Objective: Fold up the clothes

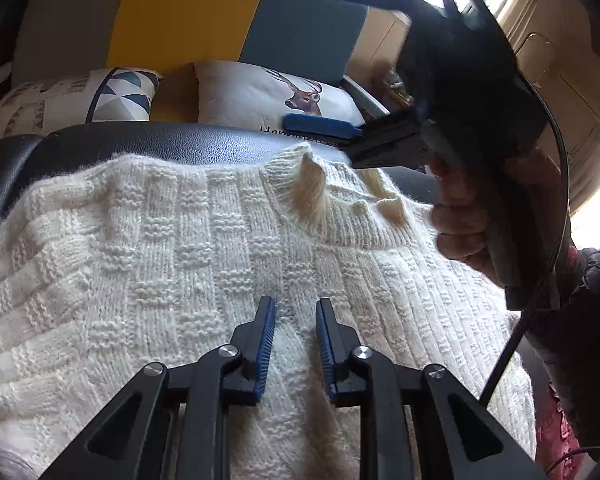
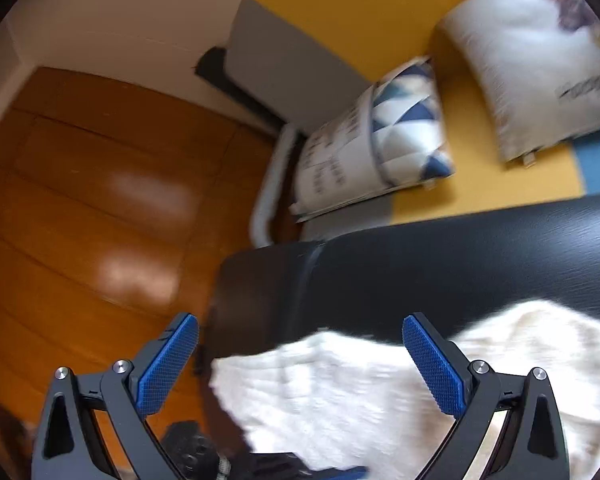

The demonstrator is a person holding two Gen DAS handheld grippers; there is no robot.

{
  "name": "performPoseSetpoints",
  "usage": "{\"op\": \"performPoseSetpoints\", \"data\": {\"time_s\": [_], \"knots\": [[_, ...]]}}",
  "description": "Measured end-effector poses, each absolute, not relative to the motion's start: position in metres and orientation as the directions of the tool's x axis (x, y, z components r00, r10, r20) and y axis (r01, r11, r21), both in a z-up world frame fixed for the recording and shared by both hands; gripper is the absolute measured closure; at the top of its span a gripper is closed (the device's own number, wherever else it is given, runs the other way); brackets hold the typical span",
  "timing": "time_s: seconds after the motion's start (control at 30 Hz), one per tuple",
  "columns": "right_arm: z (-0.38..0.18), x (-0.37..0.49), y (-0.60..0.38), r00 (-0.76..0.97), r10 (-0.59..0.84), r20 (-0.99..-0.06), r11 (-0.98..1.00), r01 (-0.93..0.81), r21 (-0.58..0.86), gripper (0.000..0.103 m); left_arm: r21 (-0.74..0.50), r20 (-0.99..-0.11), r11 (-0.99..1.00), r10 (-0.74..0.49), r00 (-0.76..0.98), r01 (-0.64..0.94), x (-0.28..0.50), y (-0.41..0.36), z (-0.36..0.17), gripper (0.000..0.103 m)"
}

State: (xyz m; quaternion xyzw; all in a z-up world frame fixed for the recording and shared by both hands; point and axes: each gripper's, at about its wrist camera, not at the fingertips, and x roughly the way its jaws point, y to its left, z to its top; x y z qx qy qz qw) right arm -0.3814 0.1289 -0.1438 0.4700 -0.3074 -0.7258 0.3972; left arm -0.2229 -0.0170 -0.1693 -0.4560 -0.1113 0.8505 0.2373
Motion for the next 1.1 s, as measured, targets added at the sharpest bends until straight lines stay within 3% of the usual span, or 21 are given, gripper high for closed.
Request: {"op": "performPoseSetpoints", "data": {"time_s": [0.1,0.2,0.23,0.33,0.43,0.53,0.87,1.1], "knots": [[-0.145,-0.377,0.146,-0.226,-0.801,-0.555,-0.599,0.278,0.751,0.000,-0.408,-0.721,-0.862,0.507,-0.473,-0.302,-0.223,-0.017,-0.170,0.083],[-0.162,-0.380,0.139,-0.110,-0.796,-0.596,-0.601,0.263,0.755,0.000,-0.379,-0.729,-0.873,0.486,-0.482,-0.306,-0.222,-0.013,-0.168,0.083],[-0.164,-0.382,0.132,-0.094,-0.808,-0.582,-0.583,0.270,0.766,0.000,-0.368,-0.733,-0.878,0.477,-0.485,-0.308,-0.221,-0.011,-0.168,0.083],[-0.167,-0.389,0.112,-0.064,-0.902,-0.427,-0.427,0.283,0.859,0.000,-0.329,-0.745,-0.891,0.448,-0.494,-0.313,-0.218,-0.006,-0.167,0.083],[-0.168,-0.402,0.110,-0.176,-0.910,-0.376,-0.411,0.254,0.876,0.000,-0.301,-0.754,-0.900,0.427,-0.500,-0.315,-0.217,-0.002,-0.167,0.083],[-0.175,-0.413,0.113,-0.233,-0.849,-0.474,-0.520,0.205,0.829,0.000,-0.276,-0.761,-0.907,0.408,-0.504,-0.318,-0.215,0.001,-0.165,0.083],[-0.132,-0.349,0.162,-0.257,-0.834,-0.488,-0.548,0.288,0.785,0.000,-0.217,-0.746,-0.927,0.359,-0.561,-0.305,-0.221,-0.008,-0.136,0.083],[-0.169,-0.293,0.217,-0.277,-0.646,-0.712,-0.759,0.132,0.637,0.000,-0.157,-0.796,-0.983,0.180,-0.578,-0.091,-0.252,-0.056,-0.156,0.084]]}}
